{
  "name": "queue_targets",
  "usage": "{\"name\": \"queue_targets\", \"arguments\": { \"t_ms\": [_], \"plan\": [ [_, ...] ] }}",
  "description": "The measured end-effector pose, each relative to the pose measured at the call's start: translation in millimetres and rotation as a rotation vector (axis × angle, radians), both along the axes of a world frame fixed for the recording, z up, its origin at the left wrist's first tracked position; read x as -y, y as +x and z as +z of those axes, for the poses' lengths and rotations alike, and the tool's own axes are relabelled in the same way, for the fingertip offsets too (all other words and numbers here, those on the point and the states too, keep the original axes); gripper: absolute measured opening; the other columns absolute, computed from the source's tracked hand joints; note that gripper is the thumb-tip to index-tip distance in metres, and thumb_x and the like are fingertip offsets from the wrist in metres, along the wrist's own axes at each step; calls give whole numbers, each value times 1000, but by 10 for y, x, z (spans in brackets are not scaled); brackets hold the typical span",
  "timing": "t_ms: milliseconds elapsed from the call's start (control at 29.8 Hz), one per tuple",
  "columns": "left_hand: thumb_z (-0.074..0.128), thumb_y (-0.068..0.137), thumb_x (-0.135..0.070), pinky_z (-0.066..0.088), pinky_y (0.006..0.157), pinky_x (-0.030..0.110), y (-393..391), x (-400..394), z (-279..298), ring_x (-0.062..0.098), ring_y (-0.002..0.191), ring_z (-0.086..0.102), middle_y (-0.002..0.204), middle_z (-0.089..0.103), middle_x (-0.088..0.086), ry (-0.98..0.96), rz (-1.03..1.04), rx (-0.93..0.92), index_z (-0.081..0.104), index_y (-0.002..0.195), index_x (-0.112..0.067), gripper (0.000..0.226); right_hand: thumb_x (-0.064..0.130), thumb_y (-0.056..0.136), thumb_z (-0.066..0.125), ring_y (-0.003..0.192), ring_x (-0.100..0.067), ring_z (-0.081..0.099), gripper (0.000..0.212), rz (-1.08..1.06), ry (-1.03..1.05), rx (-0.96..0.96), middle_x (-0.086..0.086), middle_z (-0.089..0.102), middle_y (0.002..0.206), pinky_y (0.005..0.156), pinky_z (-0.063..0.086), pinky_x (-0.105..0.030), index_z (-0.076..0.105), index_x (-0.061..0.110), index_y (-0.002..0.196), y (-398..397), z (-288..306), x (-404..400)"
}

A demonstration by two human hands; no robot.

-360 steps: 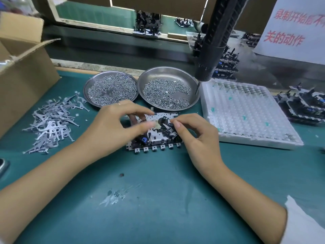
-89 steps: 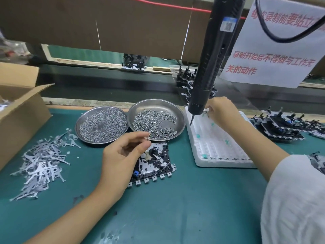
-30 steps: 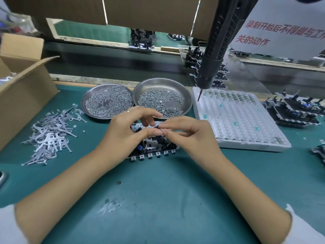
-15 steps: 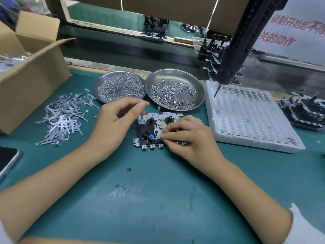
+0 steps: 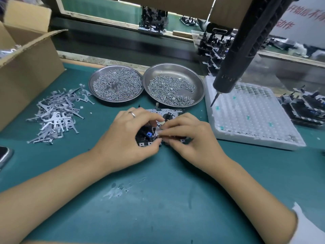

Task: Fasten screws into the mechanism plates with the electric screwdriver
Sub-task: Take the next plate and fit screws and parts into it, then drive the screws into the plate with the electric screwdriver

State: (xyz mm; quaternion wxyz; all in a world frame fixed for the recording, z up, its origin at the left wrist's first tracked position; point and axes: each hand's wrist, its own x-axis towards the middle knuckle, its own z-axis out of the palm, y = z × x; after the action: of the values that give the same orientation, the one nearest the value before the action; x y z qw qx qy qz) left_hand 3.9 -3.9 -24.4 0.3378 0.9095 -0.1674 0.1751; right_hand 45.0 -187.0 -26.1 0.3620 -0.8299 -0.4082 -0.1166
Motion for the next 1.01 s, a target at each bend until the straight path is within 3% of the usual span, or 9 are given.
{"name": "queue_targets", "arguments": {
  "t_ms": [101, 268, 436, 503, 604, 738, 872, 939, 1007],
  "plan": [
    [66, 69, -31, 36, 88, 26, 5, 23, -36, 11, 90, 56, 91, 62, -10, 27, 28, 4, 65, 109, -18, 41, 4, 74, 78, 84, -24, 62, 16, -37, 46, -69, -4, 73, 92, 80, 48, -28, 77, 5, 90, -5, 26, -13],
    [55, 71, -41, 36, 92, 29, 18, 28, -41, 5, 90, 51, 89, 63, -17, -5, 14, 25, 64, 110, -21, 45, 1, 76, 76, 83, -21, 60, 14, -47, 73, -104, -6, 72, 93, 75, 46, -22, 77, 4, 89, -25, 9, -16],
    [69, 71, -27, 36, 93, 32, 44, 48, -69, 4, 89, 50, 86, 62, -20, -21, 27, 50, 71, 104, -20, 35, -2, 77, 75, 84, -20, 57, 16, -52, 72, -110, -7, 67, 91, 74, 44, -22, 77, 6, 90, -25, 1, 11],
    [70, 70, -27, 38, 91, 35, 49, 45, -71, 7, 88, 51, 86, 64, -15, -22, 28, 49, 73, 99, -19, 30, -3, 76, 72, 83, -23, 59, 18, -83, 101, -43, -8, 65, 90, 73, 47, -26, 77, 7, 90, -44, 28, 9],
    [71, 70, -28, 38, 91, 35, 48, 40, -78, 9, 85, 53, 85, 69, -10, -51, 23, 28, 74, 93, -21, 24, -2, 80, 66, 80, -14, 58, 20, -291, 343, 137, -8, 61, 86, 75, 46, -23, 73, 4, 97, -45, 164, 26],
    [73, 70, -26, 38, 91, 31, 47, 42, -81, 4, 86, 50, 83, 67, -11, -108, 9, 9, 74, 90, -21, 21, 16, 85, 65, 99, -11, 50, 52, -614, 611, 258, -2, 50, 106, 90, 44, -31, 47, 5, 133, 224, 570, 107],
    [77, 69, -24, 39, 91, 30, 51, 46, -60, 6, 85, 52, 81, 67, -12, -127, 13, 1, 75, 88, -21, 20, 27, 83, 68, 112, -6, 52, 87, -543, 657, -6, 8, 47, 128, 99, 43, -30, 14, 10, 149, 641, 1011, 76],
    [83, 68, -17, 40, 91, 33, 47, 56, -56, 11, 85, 55, 81, 67, -11, -131, 17, -8, 75, 88, -20, 21, 18, 85, 67, 98, -3, 60, 83, -455, 727, -55, 5, 57, 115, 88, 49, -22, 14, 6, 147, 760, 1098, 28],
    [85, 66, -10, 41, 91, 36, 38, 70, -46, 14, 84, 57, 79, 66, -12, -136, 14, -12, 76, 87, -18, 24, 9, 87, 64, 82, 8, 59, 73, -425, 798, 10, 14, 54, 99, 76, 47, -12, 18, 1, 143, 798, 1118, -43]
  ]
}}
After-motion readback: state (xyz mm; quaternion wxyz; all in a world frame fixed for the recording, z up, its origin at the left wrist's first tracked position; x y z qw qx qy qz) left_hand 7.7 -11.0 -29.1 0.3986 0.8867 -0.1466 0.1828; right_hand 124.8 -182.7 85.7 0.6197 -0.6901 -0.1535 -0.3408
